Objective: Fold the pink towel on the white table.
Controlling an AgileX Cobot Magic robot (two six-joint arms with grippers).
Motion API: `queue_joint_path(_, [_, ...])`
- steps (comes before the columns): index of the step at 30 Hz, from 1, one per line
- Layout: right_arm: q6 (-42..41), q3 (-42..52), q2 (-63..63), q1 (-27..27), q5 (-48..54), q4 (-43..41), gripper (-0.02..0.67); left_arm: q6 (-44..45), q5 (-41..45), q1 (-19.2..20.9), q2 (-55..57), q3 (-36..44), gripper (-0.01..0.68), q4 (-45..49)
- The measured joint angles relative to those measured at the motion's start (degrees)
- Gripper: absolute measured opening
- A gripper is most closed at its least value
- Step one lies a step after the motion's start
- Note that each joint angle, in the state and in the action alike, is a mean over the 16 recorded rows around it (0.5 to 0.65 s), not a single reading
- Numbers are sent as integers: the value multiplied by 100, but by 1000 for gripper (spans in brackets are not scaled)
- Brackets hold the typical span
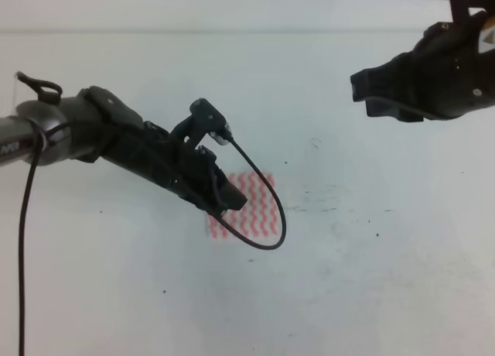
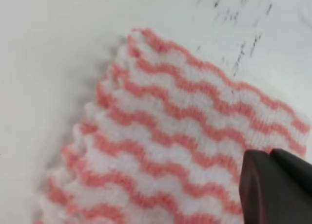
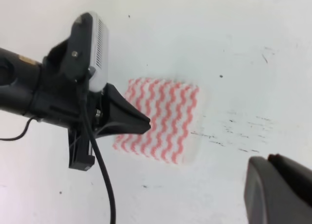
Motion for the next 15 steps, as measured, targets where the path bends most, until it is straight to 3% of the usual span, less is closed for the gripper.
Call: queue_joint_path(15, [22,216,-226,-1,-103,-19,-18,-85,24,-229,299,-6,-3,129])
